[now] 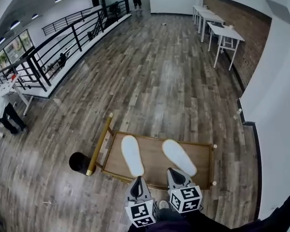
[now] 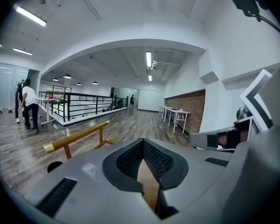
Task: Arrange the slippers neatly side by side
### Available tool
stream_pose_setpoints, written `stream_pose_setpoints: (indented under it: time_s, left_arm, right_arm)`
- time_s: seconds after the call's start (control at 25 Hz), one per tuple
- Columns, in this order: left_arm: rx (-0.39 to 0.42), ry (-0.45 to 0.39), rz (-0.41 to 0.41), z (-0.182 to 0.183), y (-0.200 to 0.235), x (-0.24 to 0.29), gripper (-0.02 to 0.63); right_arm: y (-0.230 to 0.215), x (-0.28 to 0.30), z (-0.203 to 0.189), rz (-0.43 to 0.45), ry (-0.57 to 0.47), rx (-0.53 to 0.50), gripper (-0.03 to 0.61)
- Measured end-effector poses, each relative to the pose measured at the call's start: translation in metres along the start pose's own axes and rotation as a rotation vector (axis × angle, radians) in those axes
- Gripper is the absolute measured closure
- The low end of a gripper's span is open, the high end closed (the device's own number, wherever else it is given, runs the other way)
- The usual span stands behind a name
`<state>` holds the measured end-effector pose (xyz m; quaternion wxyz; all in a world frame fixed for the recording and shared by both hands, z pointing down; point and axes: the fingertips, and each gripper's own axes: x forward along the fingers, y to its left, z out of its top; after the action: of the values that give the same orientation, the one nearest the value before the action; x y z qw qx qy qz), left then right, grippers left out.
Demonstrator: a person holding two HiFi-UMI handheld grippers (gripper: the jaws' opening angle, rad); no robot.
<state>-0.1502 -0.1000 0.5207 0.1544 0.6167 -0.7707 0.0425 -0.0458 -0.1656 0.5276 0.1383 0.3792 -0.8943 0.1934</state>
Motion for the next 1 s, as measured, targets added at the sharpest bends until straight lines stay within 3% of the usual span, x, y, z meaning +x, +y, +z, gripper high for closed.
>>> stream_pose_setpoints:
  time_s: [0.52,1.0]
  left_arm:
    - [0.081,0.06,-0.18,0.012,-0.019,0.057,0.614]
    - [0.085,0.056,-0.363,0.031,0.004,0.113,0.614]
  right_arm:
    - [-0.048,0.01,0.004,-0.198,-0.017,0.128,0.58]
    - [-0.044,0.04,0.023,-0.379,-0.055,0.141,0.58]
